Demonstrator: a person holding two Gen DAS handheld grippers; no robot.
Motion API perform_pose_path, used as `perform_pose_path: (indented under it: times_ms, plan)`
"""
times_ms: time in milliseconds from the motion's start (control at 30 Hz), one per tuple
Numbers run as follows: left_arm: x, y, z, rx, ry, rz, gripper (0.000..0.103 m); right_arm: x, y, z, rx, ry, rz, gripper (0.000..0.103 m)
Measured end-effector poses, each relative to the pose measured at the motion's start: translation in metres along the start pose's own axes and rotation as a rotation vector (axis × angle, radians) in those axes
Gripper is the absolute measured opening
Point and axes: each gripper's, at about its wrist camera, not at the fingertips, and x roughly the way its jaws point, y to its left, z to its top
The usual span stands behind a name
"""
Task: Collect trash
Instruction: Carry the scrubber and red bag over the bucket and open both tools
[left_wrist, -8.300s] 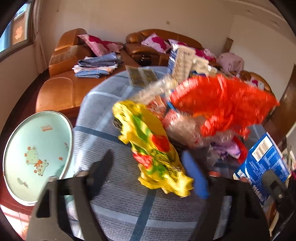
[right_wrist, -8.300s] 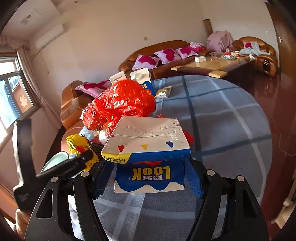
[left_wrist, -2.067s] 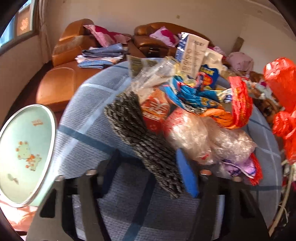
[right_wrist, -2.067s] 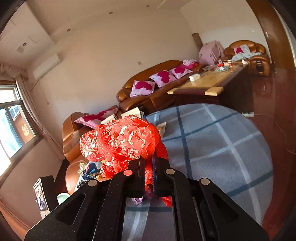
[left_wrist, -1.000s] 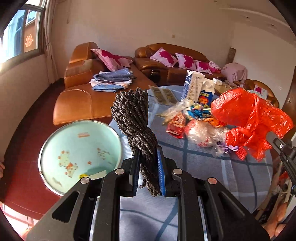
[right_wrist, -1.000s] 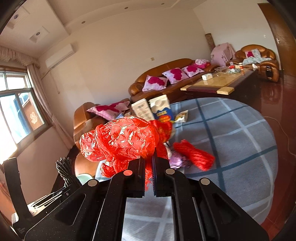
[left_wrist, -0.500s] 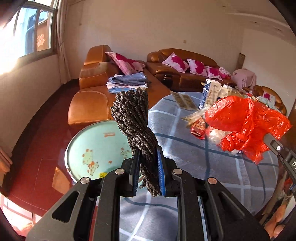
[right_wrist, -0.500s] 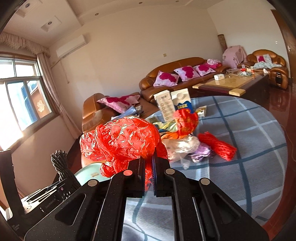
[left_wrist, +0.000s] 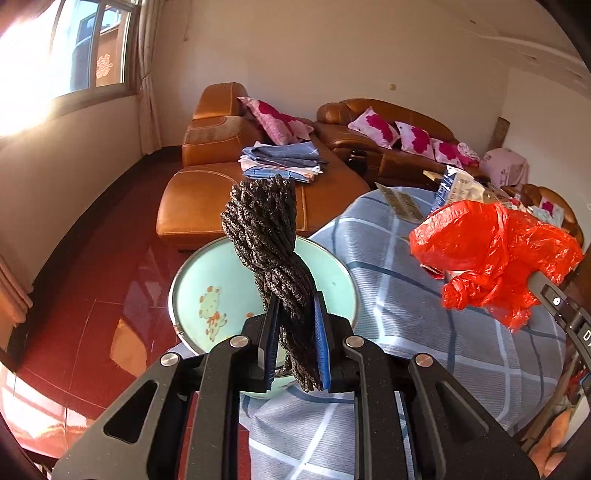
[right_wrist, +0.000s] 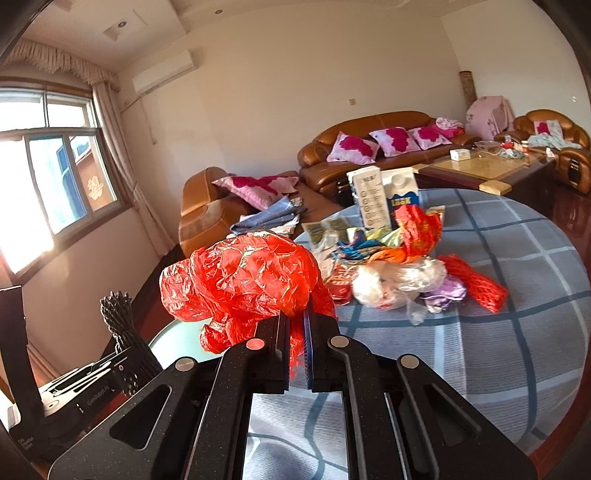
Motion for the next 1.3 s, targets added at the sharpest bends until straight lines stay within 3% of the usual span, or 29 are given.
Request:
perform_pose_path:
  times_ms: [833,1300]
  plan:
    - [0.043,0.053,-0.004,-0.085,0.091,0.039,0.017,0.078,0.083,-0.018,-0.186,0.096,0.042,0.007]
    - [0.08,0.06,-0.011,-0.103,0.172,0.038,0.017,0.134,0.094,-0.035,-0.231,0.214,0.093,0.009]
